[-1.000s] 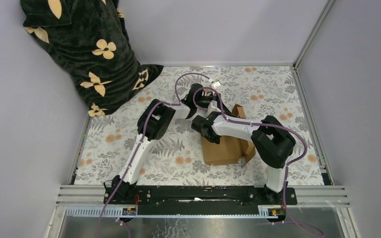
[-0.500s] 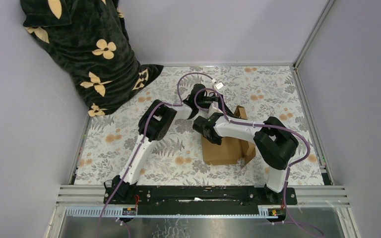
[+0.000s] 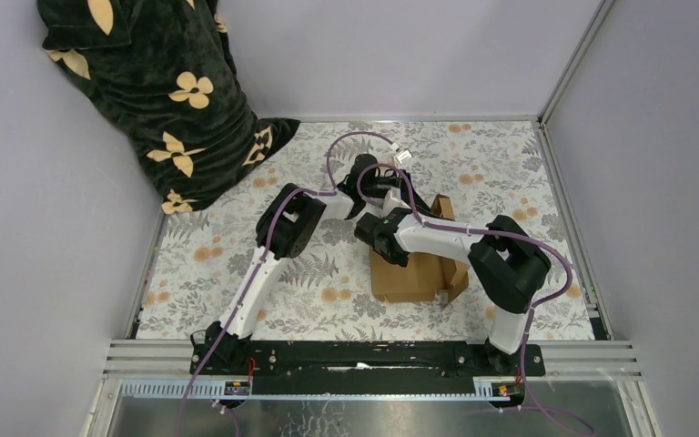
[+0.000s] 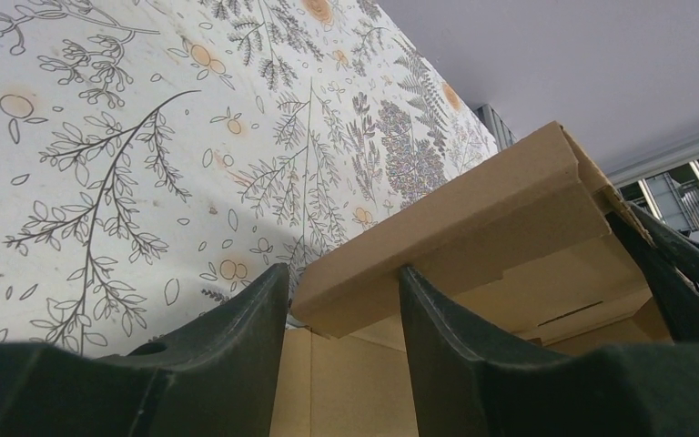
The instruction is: Fold the paper box
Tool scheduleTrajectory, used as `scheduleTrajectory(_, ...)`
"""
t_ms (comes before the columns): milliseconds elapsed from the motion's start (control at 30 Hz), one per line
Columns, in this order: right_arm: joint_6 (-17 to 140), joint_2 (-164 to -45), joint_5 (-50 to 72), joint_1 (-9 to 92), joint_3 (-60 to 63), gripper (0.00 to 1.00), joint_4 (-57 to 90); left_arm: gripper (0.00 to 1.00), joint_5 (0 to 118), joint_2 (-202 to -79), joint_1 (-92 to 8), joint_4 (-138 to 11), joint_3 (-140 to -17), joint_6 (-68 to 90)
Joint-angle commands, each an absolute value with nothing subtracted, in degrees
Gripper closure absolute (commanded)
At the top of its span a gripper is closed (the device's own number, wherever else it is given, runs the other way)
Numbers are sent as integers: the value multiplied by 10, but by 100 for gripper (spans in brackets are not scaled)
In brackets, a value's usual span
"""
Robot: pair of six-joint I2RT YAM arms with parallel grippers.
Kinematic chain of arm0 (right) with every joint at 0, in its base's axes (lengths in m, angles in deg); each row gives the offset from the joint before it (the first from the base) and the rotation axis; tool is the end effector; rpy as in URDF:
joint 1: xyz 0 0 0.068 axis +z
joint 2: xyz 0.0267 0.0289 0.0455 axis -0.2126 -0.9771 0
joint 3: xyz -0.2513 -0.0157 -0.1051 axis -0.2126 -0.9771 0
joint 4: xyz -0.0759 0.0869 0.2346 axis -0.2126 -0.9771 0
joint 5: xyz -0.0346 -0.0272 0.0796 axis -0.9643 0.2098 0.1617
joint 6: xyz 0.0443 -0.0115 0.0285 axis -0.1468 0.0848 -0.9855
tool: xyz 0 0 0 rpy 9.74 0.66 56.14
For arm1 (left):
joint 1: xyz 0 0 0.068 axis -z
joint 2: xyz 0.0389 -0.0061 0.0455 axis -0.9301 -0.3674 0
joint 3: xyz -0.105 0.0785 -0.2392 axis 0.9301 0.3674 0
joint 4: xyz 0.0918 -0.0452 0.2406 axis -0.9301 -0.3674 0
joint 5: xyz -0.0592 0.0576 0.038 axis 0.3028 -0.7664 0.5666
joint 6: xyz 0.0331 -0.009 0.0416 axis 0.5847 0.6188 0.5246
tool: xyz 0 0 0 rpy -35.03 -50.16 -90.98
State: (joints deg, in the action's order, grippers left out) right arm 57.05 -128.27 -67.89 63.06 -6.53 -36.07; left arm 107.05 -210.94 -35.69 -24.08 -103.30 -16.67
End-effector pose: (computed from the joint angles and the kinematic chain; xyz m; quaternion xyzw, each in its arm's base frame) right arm 0.2277 0.2259 0.1835 -0.2744 0.7673 -0.4966 0.2989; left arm 0.4363 -0.3160 0.1045 0.2749 0.6775 -0.6302 0.2614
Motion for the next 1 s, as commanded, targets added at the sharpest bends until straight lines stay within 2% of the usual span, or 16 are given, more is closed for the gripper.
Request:
scheduleTrajectory(0, 572, -1269, -616, 635, -74, 90, -316, 44, 1090, -2126, -340, -156, -1055, -187)
scheduleTrajectory(400, 587, -1262, -604, 635, -91, 90, -298, 40, 1104, -2141, -329, -92, -1062, -211)
scheduleTrajectory(967, 594, -1264, -594, 635, -92, 90, -290, 40, 1103, -2166, -322, -4, -1067, -252)
